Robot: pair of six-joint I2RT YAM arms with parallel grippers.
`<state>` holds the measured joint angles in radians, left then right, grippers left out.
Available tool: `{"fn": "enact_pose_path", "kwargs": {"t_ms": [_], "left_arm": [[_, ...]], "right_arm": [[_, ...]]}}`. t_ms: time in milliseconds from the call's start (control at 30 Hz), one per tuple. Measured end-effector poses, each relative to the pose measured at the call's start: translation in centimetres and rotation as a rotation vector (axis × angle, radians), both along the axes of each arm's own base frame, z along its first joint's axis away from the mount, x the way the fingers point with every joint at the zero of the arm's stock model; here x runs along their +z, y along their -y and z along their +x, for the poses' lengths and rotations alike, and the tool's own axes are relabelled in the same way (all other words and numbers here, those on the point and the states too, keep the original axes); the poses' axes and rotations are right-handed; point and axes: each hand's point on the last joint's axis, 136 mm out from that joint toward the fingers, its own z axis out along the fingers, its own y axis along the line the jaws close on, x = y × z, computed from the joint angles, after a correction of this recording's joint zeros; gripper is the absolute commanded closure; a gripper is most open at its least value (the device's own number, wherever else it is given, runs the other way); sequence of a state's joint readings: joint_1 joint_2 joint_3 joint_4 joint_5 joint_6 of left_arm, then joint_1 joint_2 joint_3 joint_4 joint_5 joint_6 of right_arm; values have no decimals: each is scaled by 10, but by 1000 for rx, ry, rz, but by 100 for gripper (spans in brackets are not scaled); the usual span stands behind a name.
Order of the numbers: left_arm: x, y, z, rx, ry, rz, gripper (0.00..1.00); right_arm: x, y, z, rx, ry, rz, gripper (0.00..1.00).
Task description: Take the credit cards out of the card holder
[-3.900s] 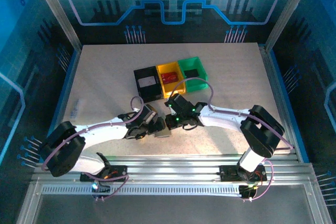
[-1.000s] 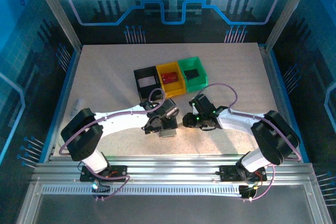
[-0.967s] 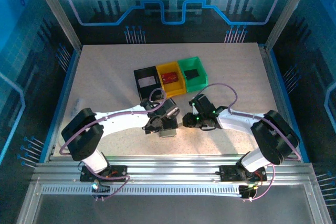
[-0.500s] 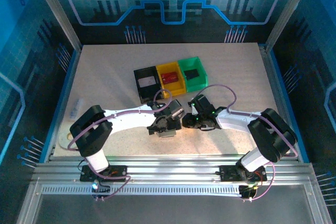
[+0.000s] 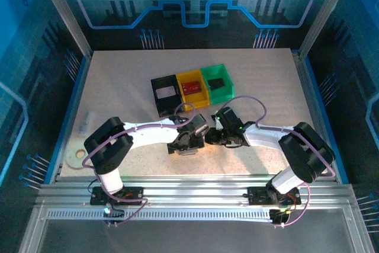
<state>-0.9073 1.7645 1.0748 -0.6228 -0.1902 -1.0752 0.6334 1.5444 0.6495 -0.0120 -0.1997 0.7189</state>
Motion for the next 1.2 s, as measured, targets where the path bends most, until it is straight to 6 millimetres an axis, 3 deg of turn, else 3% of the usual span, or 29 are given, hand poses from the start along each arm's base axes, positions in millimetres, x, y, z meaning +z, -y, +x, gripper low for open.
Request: {"fn": "enact_pose_path", "kwargs": {"t_ms": [367, 867, 1200], "left_arm": [[0, 1, 1, 0, 4, -5, 11], [0, 1, 1, 0, 5, -5, 14], [0, -1, 2, 2, 11, 6, 23]], "right_arm": [[-1, -1, -2, 2, -7, 14, 89], [-2, -1, -3, 2, -7, 16, 93], [-4, 0, -5, -2, -14, 17, 96]]}}
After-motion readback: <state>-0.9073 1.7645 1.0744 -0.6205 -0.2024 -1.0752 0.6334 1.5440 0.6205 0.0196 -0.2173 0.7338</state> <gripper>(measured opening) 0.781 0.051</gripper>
